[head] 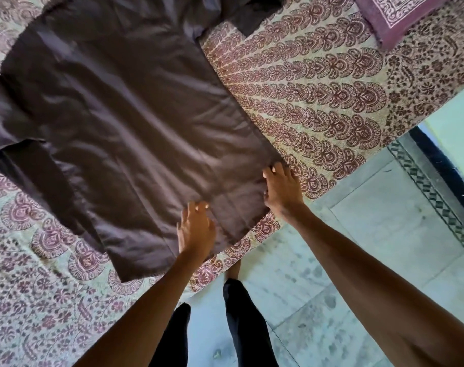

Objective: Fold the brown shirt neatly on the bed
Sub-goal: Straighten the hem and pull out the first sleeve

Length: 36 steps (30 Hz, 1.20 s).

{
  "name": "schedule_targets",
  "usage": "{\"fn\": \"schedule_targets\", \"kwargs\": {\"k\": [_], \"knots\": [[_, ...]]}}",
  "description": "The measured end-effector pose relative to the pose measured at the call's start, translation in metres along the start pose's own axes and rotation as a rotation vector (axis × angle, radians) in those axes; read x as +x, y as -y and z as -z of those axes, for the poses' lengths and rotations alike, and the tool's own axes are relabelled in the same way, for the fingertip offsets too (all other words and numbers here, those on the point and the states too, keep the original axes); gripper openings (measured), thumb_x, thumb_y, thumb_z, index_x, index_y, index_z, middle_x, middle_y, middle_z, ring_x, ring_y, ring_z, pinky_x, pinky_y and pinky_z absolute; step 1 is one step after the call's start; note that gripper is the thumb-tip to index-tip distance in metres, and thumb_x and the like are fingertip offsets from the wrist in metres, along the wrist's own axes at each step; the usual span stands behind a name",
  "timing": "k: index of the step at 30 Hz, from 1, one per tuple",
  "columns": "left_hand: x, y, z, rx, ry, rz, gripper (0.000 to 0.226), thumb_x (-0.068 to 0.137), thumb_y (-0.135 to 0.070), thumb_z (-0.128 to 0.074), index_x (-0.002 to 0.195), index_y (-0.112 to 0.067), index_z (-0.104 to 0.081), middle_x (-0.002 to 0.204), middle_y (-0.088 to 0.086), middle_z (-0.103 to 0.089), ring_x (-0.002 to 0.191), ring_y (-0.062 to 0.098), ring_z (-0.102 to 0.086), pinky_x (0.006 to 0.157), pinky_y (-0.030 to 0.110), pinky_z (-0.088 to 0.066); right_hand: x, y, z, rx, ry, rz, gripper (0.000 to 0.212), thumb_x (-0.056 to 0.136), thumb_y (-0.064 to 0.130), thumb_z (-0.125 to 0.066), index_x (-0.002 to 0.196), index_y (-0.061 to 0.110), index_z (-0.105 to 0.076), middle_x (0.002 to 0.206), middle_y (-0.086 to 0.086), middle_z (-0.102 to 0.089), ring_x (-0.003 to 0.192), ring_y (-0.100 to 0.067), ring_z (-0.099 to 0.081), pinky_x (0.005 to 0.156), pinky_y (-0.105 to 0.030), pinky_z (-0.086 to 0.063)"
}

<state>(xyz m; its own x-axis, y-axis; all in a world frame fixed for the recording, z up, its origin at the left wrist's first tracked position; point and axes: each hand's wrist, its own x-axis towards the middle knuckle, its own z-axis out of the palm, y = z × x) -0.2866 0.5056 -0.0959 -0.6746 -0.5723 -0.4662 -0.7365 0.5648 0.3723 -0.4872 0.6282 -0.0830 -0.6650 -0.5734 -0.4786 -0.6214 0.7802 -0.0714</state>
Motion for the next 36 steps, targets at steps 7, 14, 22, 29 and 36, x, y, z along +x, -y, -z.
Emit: {"fn": "schedule_targets", "kwargs": {"k": [7,14,22,29,36], "knots": [[-0.025,0.050,0.003,-0.242,0.217,0.014,0.012,0.084,-0.019,-0.053,0.093,-0.026,-0.059,0.090,0.001,-0.065,0.082,0.028,-0.068,0.065,0.032,-0.054,-0.001,0.043,0.006,-0.195,0.020,-0.232,0.048,0.077,0.016,-0.072,0.121,0.013,-0.054,0.126,-0.013,-0.050,0.117,-0.032,-0.046,0.095,-0.043,-0.040],[0.021,0.145,0.095,-0.340,-0.434,0.243,0.021,0.082,-0.007,-0.057,0.099,-0.018,-0.065,0.102,0.011,-0.064,0.092,0.036,-0.062,0.074,0.043,-0.051,0.031,0.168,0.012,0.143,-0.050,0.115,0.023,0.080,0.020,-0.065,0.103,0.019,-0.064,0.109,-0.007,-0.064,0.108,-0.031,-0.054,0.087,-0.038,-0.044],[0.093,0.305,0.197,-0.325,-0.468,0.913,0.083,0.084,-0.040,-0.065,0.146,-0.005,-0.022,0.150,0.025,-0.024,0.136,0.042,-0.027,0.108,0.051,-0.026,0.072,0.371,0.009,0.381,0.063,0.201,0.018,0.087,0.031,-0.063,0.098,0.018,-0.068,0.100,-0.005,-0.072,0.100,-0.027,-0.065,0.082,-0.033,-0.050],[0.158,0.368,0.233,-0.657,-0.275,0.674,0.031,0.078,-0.025,-0.065,0.102,-0.007,-0.057,0.108,0.019,-0.062,0.100,0.036,-0.062,0.085,0.038,-0.052,0.113,0.494,-0.003,0.426,0.182,0.159,0.020,0.082,0.037,-0.061,0.097,0.024,-0.063,0.101,-0.005,-0.071,0.098,-0.029,-0.066,0.082,-0.035,-0.053],[0.116,0.427,0.285,-0.197,-0.919,0.253,0.027,0.067,0.010,-0.052,0.080,-0.012,-0.062,0.094,0.011,-0.054,0.085,0.029,-0.051,0.063,0.032,-0.041,0.133,0.549,0.007,0.375,0.077,0.192,0.017,0.085,0.024,-0.055,0.092,0.016,-0.068,0.091,-0.008,-0.074,0.088,-0.028,-0.069,0.075,-0.039,-0.057]]}}
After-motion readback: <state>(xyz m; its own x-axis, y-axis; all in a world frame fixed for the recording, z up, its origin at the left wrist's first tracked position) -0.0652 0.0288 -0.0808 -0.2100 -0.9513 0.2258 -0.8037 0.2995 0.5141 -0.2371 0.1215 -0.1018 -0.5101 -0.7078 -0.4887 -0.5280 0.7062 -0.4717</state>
